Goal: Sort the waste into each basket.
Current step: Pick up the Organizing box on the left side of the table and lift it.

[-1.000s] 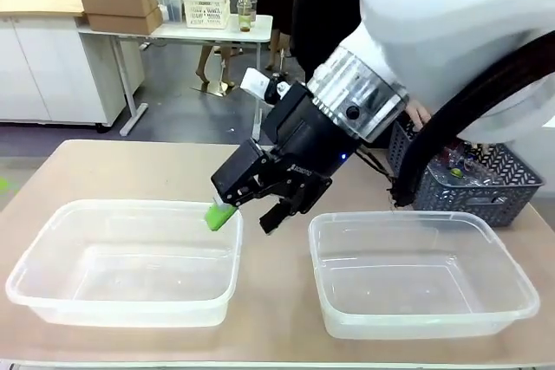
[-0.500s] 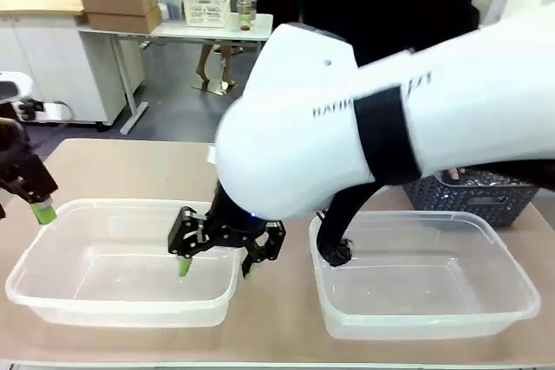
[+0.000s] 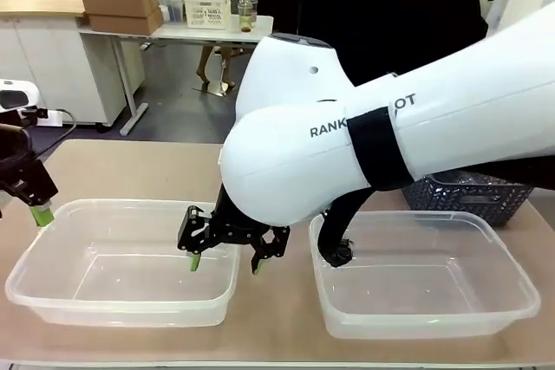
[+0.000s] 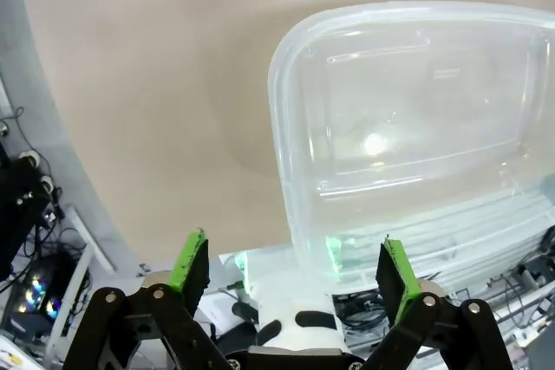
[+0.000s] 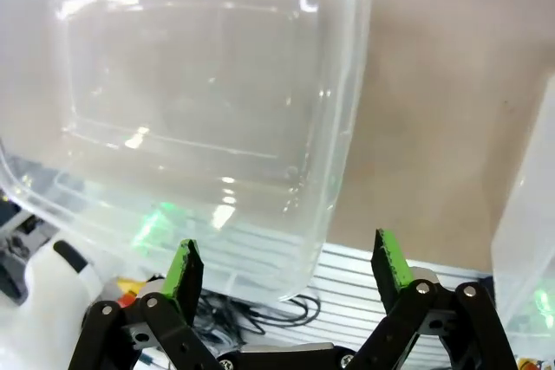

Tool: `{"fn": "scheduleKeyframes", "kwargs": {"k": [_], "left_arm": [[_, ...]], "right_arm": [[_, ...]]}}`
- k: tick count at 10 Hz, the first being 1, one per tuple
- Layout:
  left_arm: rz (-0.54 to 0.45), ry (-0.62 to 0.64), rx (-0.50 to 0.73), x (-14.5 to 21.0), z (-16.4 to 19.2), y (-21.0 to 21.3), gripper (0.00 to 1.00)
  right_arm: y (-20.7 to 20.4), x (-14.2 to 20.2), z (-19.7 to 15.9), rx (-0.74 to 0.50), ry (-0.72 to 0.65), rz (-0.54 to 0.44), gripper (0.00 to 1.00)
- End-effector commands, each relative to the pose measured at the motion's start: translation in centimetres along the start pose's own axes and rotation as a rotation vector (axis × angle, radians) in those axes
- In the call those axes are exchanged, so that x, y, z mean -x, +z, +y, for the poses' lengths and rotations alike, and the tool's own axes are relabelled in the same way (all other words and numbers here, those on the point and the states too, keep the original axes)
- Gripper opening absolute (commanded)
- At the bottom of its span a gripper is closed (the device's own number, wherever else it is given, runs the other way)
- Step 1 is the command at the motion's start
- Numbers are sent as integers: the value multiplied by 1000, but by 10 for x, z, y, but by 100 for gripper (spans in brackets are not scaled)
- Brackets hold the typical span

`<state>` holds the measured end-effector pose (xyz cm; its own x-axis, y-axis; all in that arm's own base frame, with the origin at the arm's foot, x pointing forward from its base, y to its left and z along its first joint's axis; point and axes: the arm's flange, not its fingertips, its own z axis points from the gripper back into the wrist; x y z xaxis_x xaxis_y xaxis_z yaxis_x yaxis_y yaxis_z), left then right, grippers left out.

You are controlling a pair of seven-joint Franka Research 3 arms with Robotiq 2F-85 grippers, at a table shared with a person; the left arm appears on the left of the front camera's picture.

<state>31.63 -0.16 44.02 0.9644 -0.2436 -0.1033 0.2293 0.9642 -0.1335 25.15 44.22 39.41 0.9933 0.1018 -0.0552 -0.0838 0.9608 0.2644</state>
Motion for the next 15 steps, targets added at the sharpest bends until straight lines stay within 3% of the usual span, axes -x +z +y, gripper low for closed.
{"fn": "scheduleKeyframes", "kwargs": {"k": [1,3,5,6,7,9,10,11,12,13,14,15], "left_arm": [[-8,22,-52,-7,-4,-32,100],[-35,54,-62,10,-4,-74,100],[63,87,-52,26,-5,-110,100],[122,183,-43,21,1,-114,100],[22,51,-29,-37,6,-40,100],[76,101,-24,-41,10,-57,100],[64,120,-100,-40,7,-58,100],[105,94,-98,-38,2,-69,100],[101,82,-90,-37,2,-74,100],[125,100,-86,-37,3,-74,40],[129,92,-66,-36,4,-74,40],[122,101,-71,-37,3,-75,0]], "right_arm": [[-12,-18,4,82,-110,-63,100],[-15,-30,10,94,-150,-83,100],[-14,-39,13,105,-184,-120,100],[-13,-42,12,103,-219,-137,100],[-12,-33,-6,93,-148,-81,100],[-12,-33,-6,93,-148,-81,100],[-11,-36,-3,94,-168,-90,97],[-19,-37,-2,109,-176,-70,100],[-19,-32,-1,112,-162,-55,38],[-19,-30,0,79,-175,-44,40],[-19,-29,-2,92,-191,-38,0],[-19,-29,-2,95,-200,-32,0]]}}
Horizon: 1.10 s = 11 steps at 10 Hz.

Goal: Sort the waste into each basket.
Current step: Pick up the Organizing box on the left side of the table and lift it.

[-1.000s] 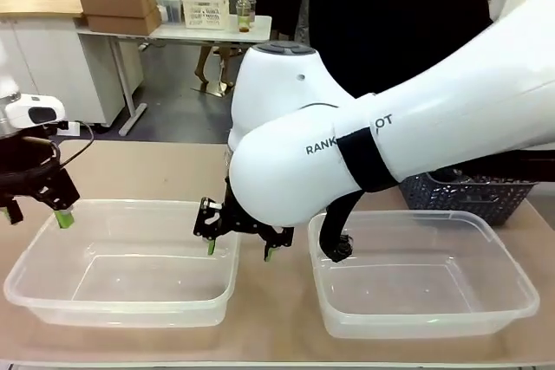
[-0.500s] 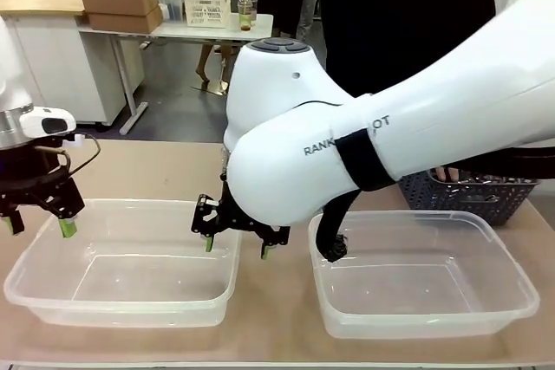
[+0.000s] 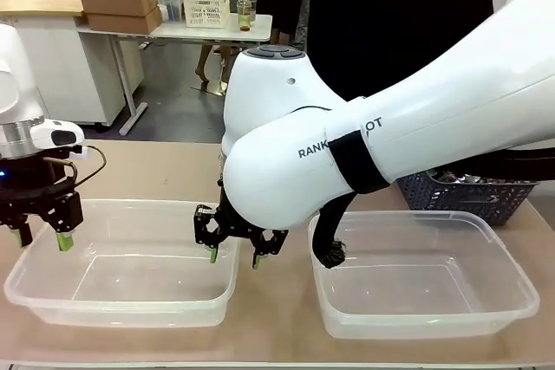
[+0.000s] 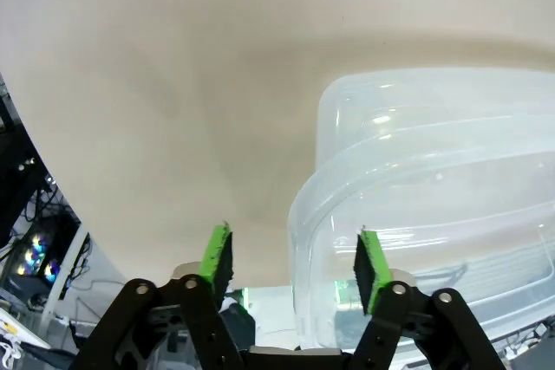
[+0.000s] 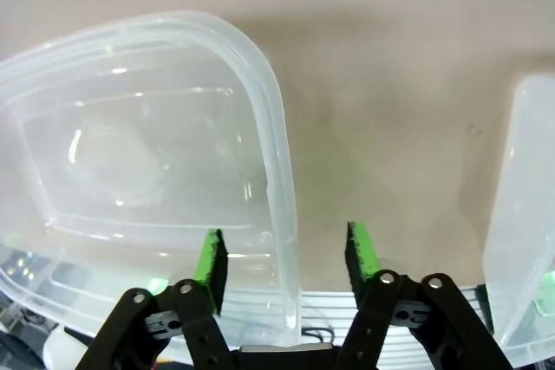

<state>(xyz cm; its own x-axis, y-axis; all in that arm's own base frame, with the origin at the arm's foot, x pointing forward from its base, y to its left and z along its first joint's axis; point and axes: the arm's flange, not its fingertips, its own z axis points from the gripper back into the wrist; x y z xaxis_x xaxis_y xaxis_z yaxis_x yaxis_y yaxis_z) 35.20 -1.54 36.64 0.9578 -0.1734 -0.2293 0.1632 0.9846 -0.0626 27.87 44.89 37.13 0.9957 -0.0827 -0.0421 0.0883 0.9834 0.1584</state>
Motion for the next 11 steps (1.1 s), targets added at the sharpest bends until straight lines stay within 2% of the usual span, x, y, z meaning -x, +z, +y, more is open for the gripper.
{"fn": "scheduleKeyframes", "kwargs": {"k": [1,2,3,4,9,11], "left_arm": [[-7,50,-26,8,-1,-7,35],[-2,54,-38,8,-1,-8,0],[-8,44,-36,9,-2,-6,0],[-31,87,-55,9,0,-3,0],[-52,94,0,14,6,11,0],[-30,117,58,15,2,33,0]], "right_arm": [[3,2,-1,-6,-34,23,0],[3,2,-1,9,-45,25,20],[3,3,-2,18,-51,26,10],[3,2,-2,25,-56,24,0],[3,2,-8,72,-61,29,0],[21,2,-17,138,-29,85,0]]}}
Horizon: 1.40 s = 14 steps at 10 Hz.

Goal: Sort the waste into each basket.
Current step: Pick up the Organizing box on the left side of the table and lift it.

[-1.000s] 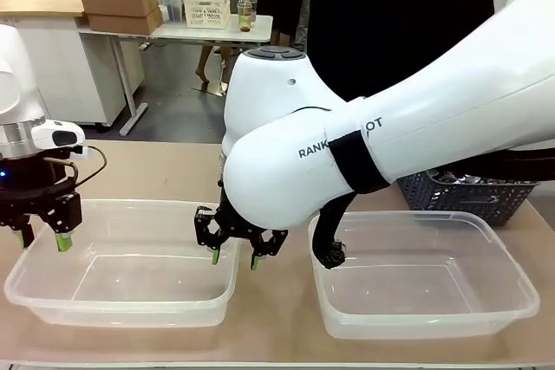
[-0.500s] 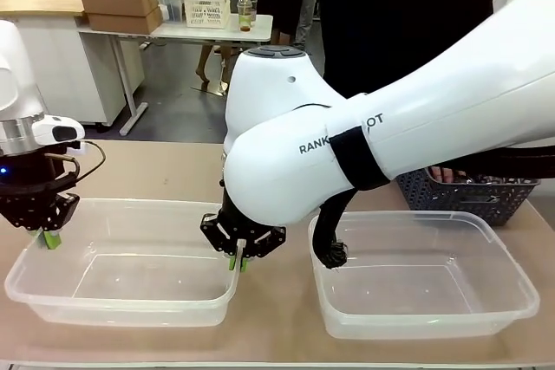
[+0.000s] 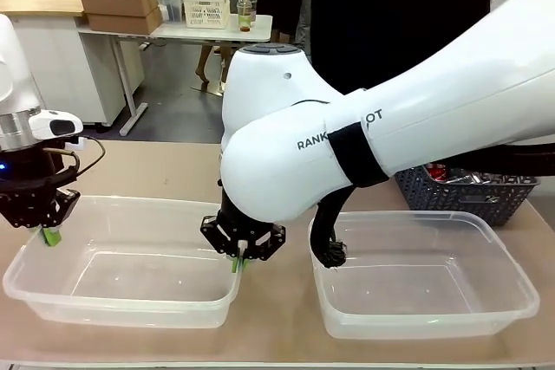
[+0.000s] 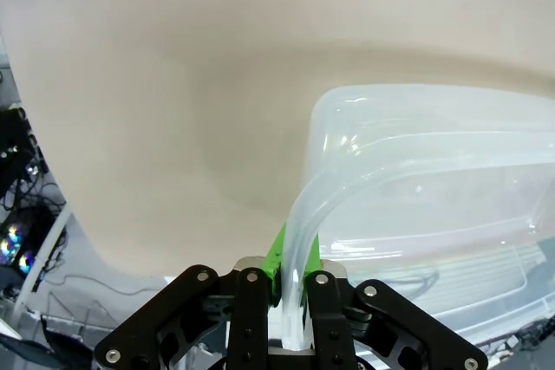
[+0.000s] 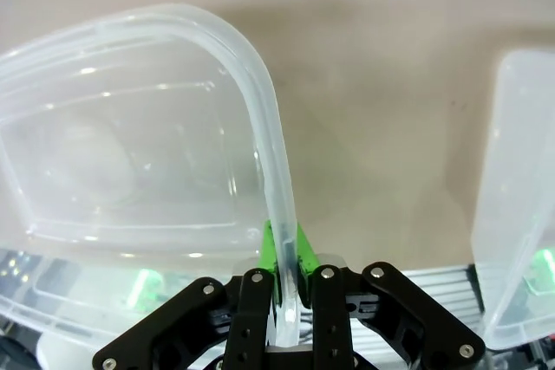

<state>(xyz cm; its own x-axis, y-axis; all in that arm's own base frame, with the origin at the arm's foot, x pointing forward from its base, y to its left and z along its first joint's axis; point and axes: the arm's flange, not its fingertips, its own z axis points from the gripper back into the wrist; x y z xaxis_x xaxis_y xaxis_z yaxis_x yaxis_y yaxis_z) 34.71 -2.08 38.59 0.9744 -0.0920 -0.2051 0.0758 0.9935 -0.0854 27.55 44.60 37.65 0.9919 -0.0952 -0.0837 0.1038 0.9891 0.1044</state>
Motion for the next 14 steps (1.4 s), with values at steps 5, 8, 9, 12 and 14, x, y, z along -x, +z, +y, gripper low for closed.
{"fn": "scheduleKeyframes", "kwargs": {"k": [5,8,9,12,14], "left_arm": [[-31,46,115,12,-25,69,0],[-37,38,140,19,-46,97,5],[-24,-16,197,12,-56,97,5],[7,-83,269,-8,-122,111,5],[-12,-207,276,-30,-174,128,5]], "right_arm": [[81,4,-25,25,42,39,0],[117,11,-39,7,73,30,6],[107,-7,-50,-35,104,98,6],[154,-23,-123,-124,130,102,6],[178,-31,-162,-89,167,115,6]]}}
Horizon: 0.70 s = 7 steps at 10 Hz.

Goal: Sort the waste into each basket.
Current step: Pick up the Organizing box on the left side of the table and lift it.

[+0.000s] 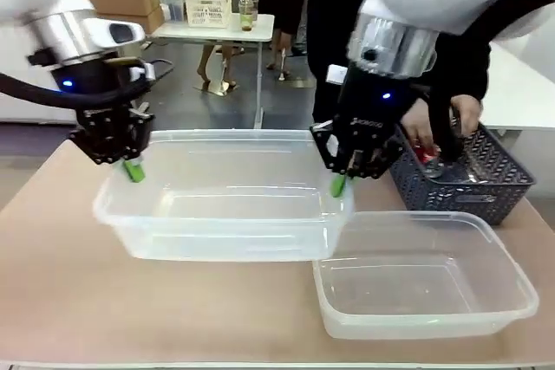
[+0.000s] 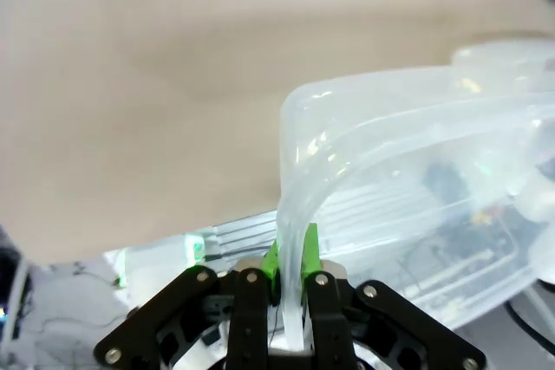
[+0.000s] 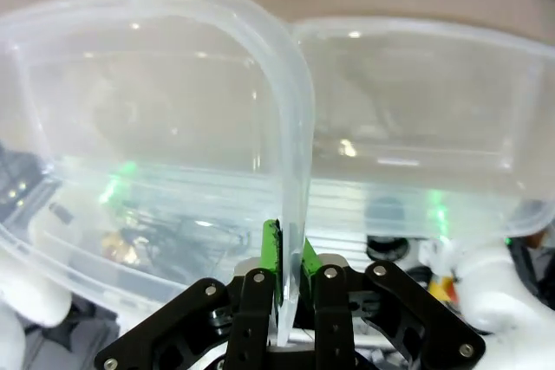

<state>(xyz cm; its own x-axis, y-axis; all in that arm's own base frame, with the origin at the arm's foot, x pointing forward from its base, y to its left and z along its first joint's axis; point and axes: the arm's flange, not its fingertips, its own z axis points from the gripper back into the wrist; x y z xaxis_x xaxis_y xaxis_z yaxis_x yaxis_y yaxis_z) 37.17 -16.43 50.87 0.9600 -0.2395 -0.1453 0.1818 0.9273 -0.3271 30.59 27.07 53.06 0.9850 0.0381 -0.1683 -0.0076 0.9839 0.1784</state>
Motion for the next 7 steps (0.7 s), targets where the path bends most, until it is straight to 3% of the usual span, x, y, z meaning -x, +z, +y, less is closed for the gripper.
{"fn": "scheduleKeyframes", "kwargs": {"k": [1,2,3,4,7], "left_arm": [[22,-64,83,-38,-39,6,5],[39,-66,106,-50,-52,0,5],[56,-74,107,-54,-58,-7,5],[28,-62,33,-31,-40,-3,5],[28,-62,33,-31,-40,-3,5]], "right_arm": [[6,2,-24,1,63,44,6],[1,-1,-37,9,66,64,6],[-9,-5,-40,-12,13,17,6],[10,3,-39,27,0,42,6],[10,3,-39,27,0,42,6]]}}
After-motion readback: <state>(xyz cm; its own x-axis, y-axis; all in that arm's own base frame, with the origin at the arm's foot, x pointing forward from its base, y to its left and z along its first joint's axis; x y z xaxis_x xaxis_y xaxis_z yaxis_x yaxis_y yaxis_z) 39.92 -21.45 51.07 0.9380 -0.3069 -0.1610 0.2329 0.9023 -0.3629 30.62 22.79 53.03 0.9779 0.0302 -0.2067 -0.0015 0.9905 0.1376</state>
